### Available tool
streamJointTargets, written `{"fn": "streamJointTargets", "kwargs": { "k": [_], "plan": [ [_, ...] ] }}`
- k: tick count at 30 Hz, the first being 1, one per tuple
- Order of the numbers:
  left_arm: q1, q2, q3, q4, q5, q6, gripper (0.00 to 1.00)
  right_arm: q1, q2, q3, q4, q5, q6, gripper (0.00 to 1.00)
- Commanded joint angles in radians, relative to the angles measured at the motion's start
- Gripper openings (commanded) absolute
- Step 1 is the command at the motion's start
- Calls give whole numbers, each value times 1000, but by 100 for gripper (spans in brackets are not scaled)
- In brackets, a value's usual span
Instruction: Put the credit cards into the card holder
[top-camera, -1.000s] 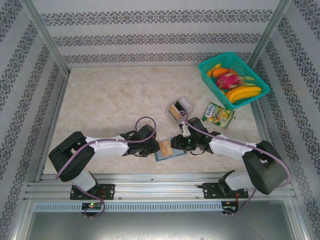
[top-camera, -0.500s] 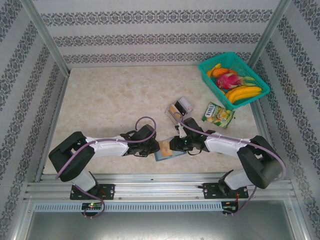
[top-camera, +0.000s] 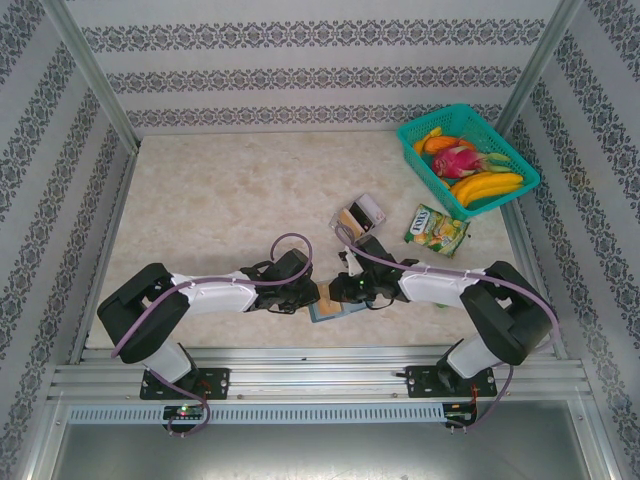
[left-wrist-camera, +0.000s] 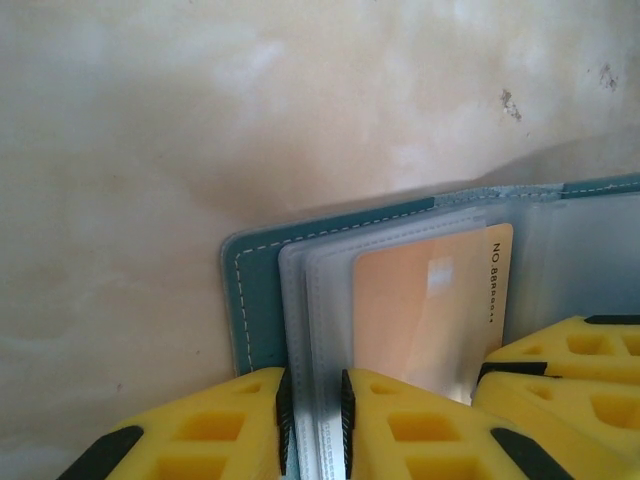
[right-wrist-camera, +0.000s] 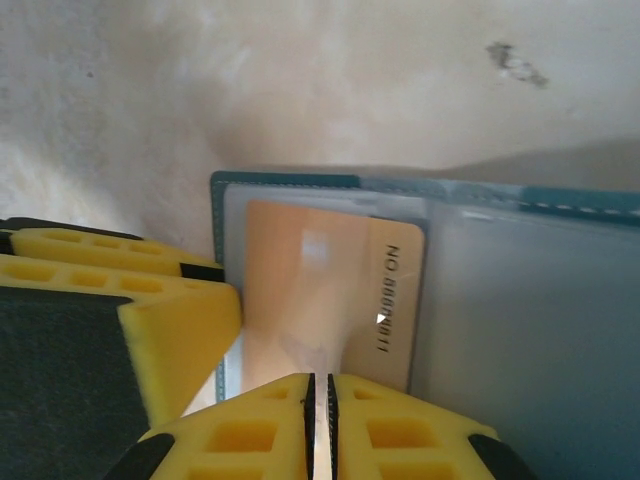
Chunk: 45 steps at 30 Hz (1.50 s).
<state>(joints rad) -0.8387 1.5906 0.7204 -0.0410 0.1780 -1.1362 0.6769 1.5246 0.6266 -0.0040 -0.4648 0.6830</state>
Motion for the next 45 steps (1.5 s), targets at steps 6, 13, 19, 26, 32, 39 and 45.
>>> {"fn": "streamJointTargets", "kwargs": {
  "k": [6, 13, 19, 26, 32, 39, 45],
  "plan": [
    [-14, -12, -14, -29, -30, 10, 25, 6, -38, 17, -20, 45, 12, 16],
    [-13, -15, -16, -31, -32, 9, 25, 8, -38, 44, -138, 147, -38, 19],
    [-14, -14, -19, -23, -29, 9, 24, 17, 21, 50, -98, 113, -22, 19],
    [-14, -13, -17, -24, -30, 9, 24, 52, 30, 63, -44, 66, 2, 9],
    [-14, -23, -17, -38, -44, 11, 24, 64, 16, 75, -61, 80, 2, 11],
    [-13, -67, -14, -89, -74, 27, 25, 58, -177, 116, -326, 371, -71, 25],
    [-15, -77, -1, -101, -74, 38, 27, 43, -190, 173, -524, 577, -161, 39]
  ]
}}
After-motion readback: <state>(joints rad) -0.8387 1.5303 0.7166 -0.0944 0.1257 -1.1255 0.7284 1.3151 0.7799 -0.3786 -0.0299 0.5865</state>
